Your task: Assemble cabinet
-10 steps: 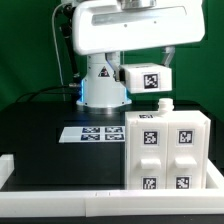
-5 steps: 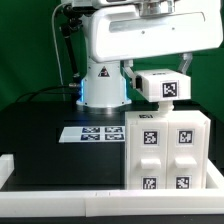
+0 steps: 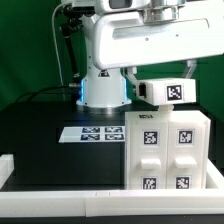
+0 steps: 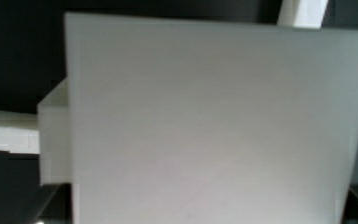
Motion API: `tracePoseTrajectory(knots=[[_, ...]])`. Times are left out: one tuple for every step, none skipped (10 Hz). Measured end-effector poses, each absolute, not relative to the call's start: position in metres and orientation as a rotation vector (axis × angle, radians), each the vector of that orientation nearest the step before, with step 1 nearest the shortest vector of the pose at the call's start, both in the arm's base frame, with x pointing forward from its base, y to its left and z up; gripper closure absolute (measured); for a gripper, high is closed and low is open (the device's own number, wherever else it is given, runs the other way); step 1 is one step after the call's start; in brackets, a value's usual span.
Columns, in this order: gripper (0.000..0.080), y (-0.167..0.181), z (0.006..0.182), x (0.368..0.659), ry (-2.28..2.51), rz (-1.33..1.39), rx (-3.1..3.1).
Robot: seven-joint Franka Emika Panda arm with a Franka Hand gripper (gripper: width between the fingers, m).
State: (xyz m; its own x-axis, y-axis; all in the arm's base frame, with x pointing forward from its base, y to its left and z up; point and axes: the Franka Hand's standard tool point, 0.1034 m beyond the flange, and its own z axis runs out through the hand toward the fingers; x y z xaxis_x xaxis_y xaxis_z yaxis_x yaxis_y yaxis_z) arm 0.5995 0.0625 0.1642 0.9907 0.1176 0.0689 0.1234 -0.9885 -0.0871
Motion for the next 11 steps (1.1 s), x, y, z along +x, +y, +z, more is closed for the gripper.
tracePoseTrajectory(knots=[[0.0236, 0.064, 0.162, 0.601, -0.188, -0.094, -3.043], [0.0236, 0.066, 0.159, 0.601, -0.191, -0.088, -3.042], [0.0236, 0.066, 0.155, 0.599, -0.192, -0.078, -3.042], [0.0236, 0.066, 0.151, 0.599, -0.195, -0.075, -3.042], [0.0236, 0.066, 0.150, 0.600, -0.196, -0.090, -3.043], [0.0236, 0.066, 0.150, 0.602, -0.215, -0.103, -3.042], [0.0236, 0.065, 0.150, 0.603, -0.217, -0.118, -3.042], [0.0236, 0.066, 0.150, 0.604, -0.217, -0.121, -3.042], [0.0236, 0.066, 0.150, 0.604, -0.216, -0.122, -3.042], [0.0236, 0.066, 0.150, 0.604, -0.216, -0.122, -3.042], [0.0236, 0.066, 0.150, 0.604, -0.216, -0.122, -3.042]])
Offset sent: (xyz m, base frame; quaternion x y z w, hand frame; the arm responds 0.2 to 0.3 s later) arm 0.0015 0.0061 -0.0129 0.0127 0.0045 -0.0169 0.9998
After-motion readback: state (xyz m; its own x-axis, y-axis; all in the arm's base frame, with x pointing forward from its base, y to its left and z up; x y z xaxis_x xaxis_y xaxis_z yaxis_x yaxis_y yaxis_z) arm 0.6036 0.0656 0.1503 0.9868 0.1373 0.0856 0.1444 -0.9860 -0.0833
